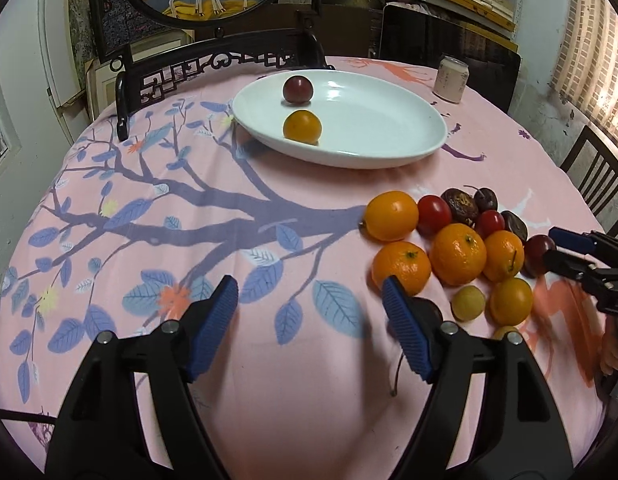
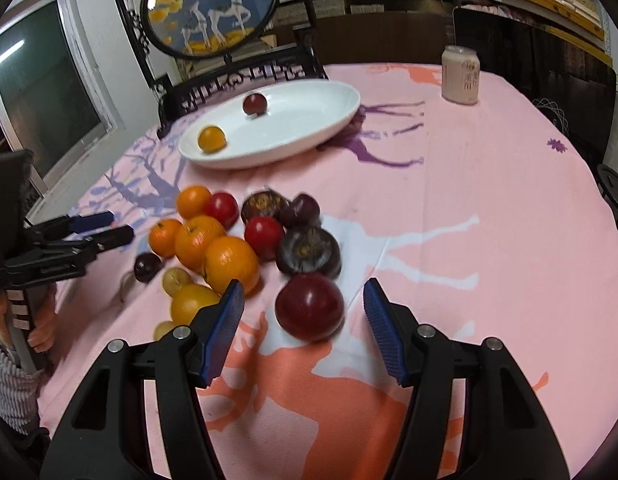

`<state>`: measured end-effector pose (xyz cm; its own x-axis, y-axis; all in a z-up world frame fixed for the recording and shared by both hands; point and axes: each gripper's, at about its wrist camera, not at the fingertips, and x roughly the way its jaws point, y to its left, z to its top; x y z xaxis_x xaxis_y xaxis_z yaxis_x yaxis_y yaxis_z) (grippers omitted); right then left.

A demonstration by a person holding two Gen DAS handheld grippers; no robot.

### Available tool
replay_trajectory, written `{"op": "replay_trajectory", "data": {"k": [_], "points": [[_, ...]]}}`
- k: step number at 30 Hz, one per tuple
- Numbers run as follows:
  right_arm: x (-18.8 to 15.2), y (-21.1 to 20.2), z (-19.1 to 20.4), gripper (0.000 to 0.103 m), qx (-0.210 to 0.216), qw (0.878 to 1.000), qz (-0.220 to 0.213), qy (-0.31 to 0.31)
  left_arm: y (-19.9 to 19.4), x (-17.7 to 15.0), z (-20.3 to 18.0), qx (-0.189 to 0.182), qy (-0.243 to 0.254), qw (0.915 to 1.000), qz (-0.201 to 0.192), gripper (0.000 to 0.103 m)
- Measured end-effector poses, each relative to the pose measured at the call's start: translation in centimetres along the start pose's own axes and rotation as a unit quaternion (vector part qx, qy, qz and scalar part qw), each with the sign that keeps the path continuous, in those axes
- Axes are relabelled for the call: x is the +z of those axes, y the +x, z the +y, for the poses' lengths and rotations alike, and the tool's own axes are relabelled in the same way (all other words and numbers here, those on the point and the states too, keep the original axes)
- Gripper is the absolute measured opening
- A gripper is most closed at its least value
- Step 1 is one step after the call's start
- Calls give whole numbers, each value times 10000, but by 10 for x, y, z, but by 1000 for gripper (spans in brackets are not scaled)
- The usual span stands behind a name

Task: Organize fruits
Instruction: 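Grasp another red plum with the right tool while the left tool grasps the dark cherry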

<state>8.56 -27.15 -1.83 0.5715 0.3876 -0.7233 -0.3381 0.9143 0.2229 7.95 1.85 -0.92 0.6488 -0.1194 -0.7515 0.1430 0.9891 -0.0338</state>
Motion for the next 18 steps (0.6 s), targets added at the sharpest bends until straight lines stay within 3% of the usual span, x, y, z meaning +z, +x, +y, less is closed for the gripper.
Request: {"op": "replay_trajectory", "data": {"k": [9, 13, 18], "points": [[-4, 15, -2, 54, -143, 9996, 241, 25, 0, 1, 8, -103, -179, 9998, 48, 76], [-4, 17, -2, 42, -142, 9996, 245, -5, -3, 1, 11, -238, -253, 9994, 12, 76], [-4, 16, -1, 39, -91, 9997, 246, -14, -8, -6, -14, -568, 325, 9979, -21, 76]]}}
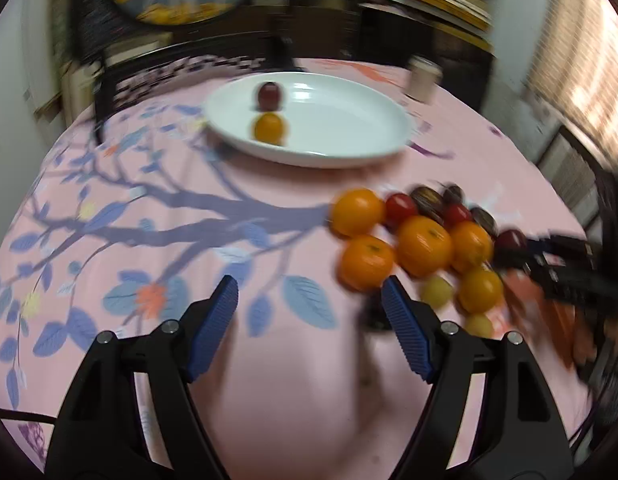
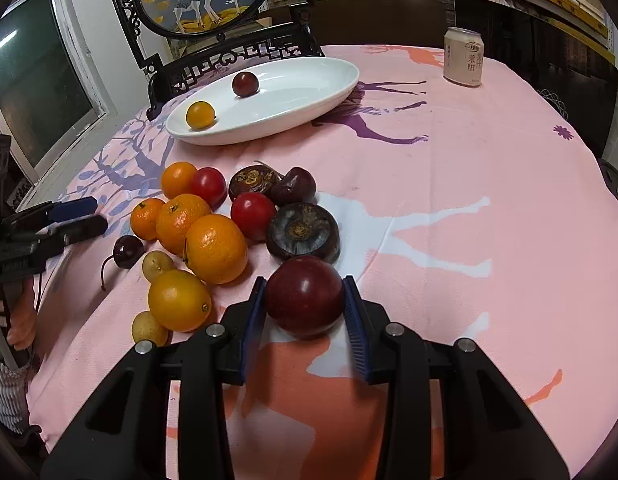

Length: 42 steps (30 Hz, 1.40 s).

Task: Organize fruits
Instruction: 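Grasp another red plum with the right tool while the left tool grasps the dark cherry, then release the cherry and red plum onto the white plate with both tools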

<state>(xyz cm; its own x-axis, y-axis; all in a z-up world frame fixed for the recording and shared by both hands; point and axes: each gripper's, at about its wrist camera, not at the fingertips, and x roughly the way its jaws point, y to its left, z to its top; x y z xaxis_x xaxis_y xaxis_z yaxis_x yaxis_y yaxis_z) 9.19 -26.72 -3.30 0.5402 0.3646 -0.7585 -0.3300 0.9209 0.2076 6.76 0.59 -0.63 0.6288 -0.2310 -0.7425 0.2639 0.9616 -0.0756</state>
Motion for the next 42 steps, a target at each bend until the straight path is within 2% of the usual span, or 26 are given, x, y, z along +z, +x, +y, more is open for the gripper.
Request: {"op": "replay_trajectory", "data": {"k": [2, 5, 8, 11, 18, 21, 24, 28, 30, 32, 34, 36, 39, 40, 42], "points": [[0, 0, 0, 39, 6, 10000, 8, 10, 2, -5, -15, -28, 321, 9995, 68, 76], [0, 0, 0, 39, 7, 10000, 13, 10, 8, -11, -24, 175, 512, 9984, 191, 76], [0, -1, 0, 39, 7, 10000, 17, 5, 13, -12, -20, 197, 425, 9984, 306, 78], [0, -1, 0, 39, 7, 10000, 15, 7, 16, -13, -15, 554, 371, 9971, 372, 78], [0, -1, 0, 39, 5, 10000, 11, 6, 9, -17, 13, 605, -142, 9973, 391, 77], [0, -1, 0, 39, 1, 10000, 8, 1, 5, -19, 5, 465, 39, 9984, 330, 77], [0, -1, 1, 39, -1, 10000, 8, 6, 6, -18, -7, 504, 291, 9980, 265, 77], [0, -1, 1, 39, -1, 10000, 9, 4, 11, -10, -12, 369, 323, 9984, 274, 75], [0, -1, 1, 39, 3, 10000, 8, 9, 15, -8, -14, 335, 356, 9983, 318, 69], [-1, -1, 1, 39, 6, 10000, 12, 9, 22, -7, -16, 330, 411, 9978, 392, 56], [-1, -1, 1, 39, 5, 10000, 9, 6, 29, -5, -16, 268, 406, 9976, 494, 48], [-1, -1, 1, 39, 6, 10000, 7, 7, 34, -2, -16, 269, 415, 9976, 481, 47], [-1, -1, 1, 39, -1, 10000, 4, -2, 34, -1, -15, 144, 409, 9979, 473, 38], [-1, -1, 2, 39, -2, 10000, 3, -14, 33, -2, -16, 137, 418, 9980, 465, 30], [-1, -2, 2, 39, 9, 10000, -2, -26, 29, -4, -15, 104, 360, 9983, 438, 30]]}}
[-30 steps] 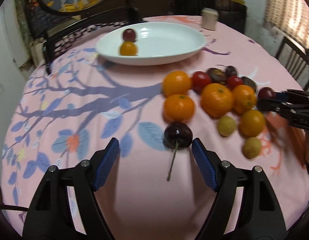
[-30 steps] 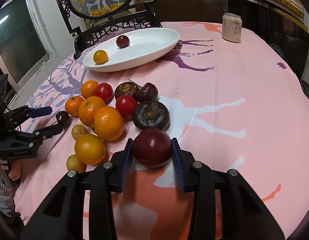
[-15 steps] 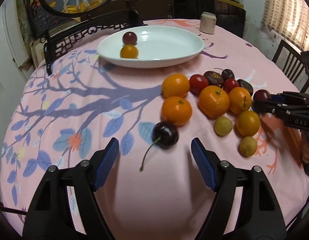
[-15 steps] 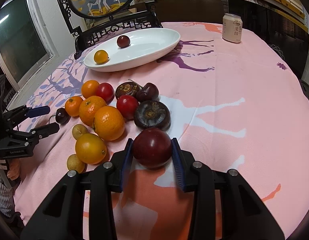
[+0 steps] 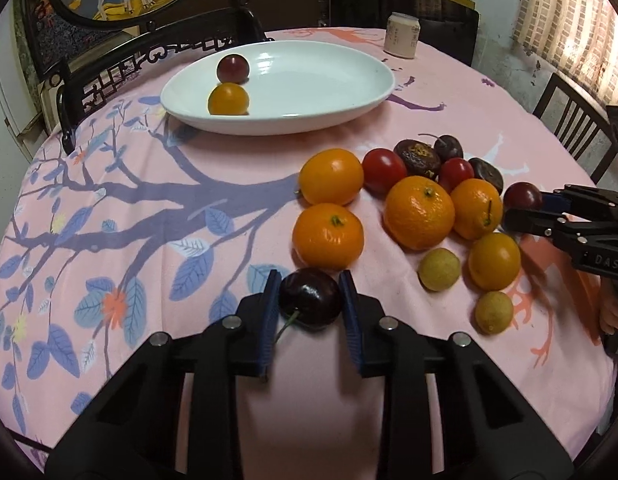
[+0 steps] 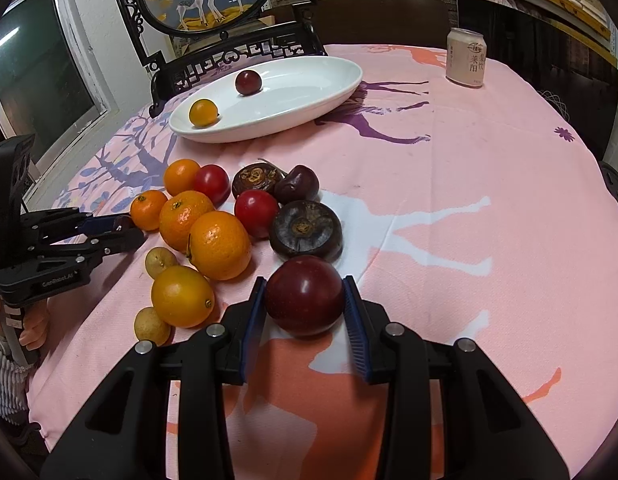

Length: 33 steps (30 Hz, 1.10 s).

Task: Organize fruits
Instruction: 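Release the cherry and red plum onto the white plate with both tools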

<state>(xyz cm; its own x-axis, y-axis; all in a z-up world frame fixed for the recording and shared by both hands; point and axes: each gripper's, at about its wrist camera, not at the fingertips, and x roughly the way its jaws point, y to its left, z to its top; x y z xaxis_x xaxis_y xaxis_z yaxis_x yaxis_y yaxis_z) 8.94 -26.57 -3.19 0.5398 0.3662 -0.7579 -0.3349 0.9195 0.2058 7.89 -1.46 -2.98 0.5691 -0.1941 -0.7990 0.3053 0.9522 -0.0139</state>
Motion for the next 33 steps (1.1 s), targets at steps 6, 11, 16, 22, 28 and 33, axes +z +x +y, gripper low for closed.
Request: {"op": "replay_trajectory", "data": {"k": [6, 11, 16, 22, 28, 33], "points": [[0, -6, -2, 39, -9, 9999, -123, 28, -28, -3, 8, 107, -207, 9988, -437, 30], [9, -22, -7, 39, 51, 9988, -459, 148, -43, 27, 27, 447, -317, 9961, -685, 30], [53, -24, -3, 39, 94, 9983, -568, 72, -35, 83, 42, 511, -430, 9945, -812, 30], [127, 17, 13, 39, 200, 9976, -670, 7, 1, 138, 54, 322, -741, 9932, -842, 30], [155, 70, 21, 42, 168, 9992, -351, -42, 46, 155, 78, 168, -1145, 9915, -597, 41], [147, 66, 11, 56, 147, 9989, -446, -10, 60, 145, 89, 198, -1242, 9912, -411, 54]]}}
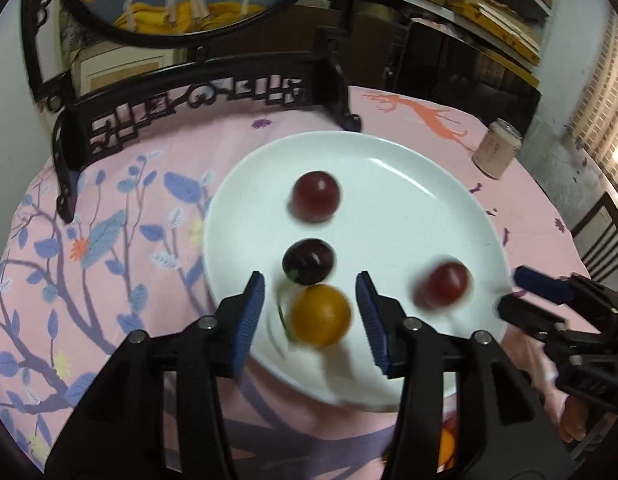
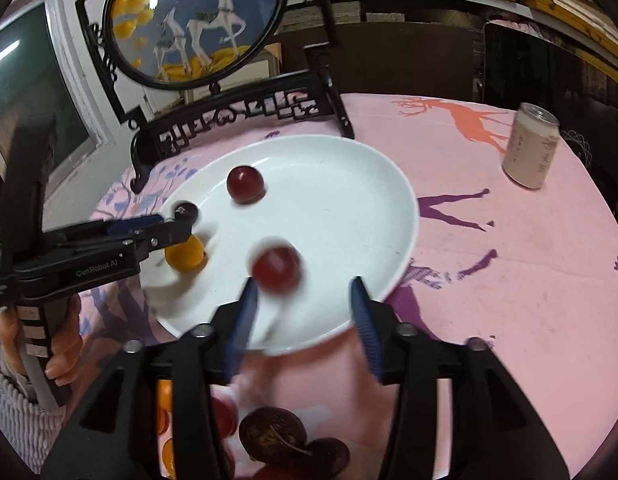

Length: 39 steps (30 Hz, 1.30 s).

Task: Organize fruits
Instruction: 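Release the cherry and red plum onto the white plate with both tools, then grasp a tangerine with the left tool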

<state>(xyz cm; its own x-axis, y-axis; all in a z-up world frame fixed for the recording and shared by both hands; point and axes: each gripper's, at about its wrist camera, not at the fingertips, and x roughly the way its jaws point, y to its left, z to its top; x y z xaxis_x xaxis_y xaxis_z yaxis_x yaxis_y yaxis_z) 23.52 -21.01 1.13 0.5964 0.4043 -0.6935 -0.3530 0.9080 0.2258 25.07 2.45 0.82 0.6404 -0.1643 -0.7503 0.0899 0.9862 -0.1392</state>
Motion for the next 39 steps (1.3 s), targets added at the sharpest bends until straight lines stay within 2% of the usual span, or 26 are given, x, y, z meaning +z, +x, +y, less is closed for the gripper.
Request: {"op": "replay_trajectory", "data": {"k": [1, 3, 8, 13, 17, 20, 24, 29, 31, 39], "points": [[0, -4, -1, 57, 1, 10000, -60, 16, -1, 0, 2, -25, -50, 10000, -4, 57], [-1, -13, 0, 57, -4, 9999, -130, -14, -10, -1, 2, -38, -76, 9999, -77, 58], [-14, -46, -5, 60, 79, 9992, -356, 133, -42, -18, 0, 131, 58, 9991, -389, 69], [-47, -75, -13, 60, 22, 9985, -475, 282, -71, -61, -4, 207, 266, 9984, -448, 71], [-72, -93, -20, 62, 38, 9974, -522, 487, -82, -94, -8, 315, 338, 9983, -353, 74], [-90, -101, -23, 75, -8, 9966, -540, 624, -88, -114, -11, 281, 393, 9985, -254, 76], [-110, -115, -30, 76, -39, 9949, -607, 806, -94, -131, -20, 162, 526, 9983, -200, 80], [-121, -126, -35, 79, 29, 9926, -689, 996, -95, -138, -28, 142, 663, 9975, -186, 84], [-122, -127, -34, 90, 31, 9924, -688, 1020, -92, -138, -28, 135, 661, 9976, -135, 84], [-123, -131, -33, 91, 44, 9916, -777, 1034, -84, -141, -37, 132, 866, 9962, 4, 83]]}}
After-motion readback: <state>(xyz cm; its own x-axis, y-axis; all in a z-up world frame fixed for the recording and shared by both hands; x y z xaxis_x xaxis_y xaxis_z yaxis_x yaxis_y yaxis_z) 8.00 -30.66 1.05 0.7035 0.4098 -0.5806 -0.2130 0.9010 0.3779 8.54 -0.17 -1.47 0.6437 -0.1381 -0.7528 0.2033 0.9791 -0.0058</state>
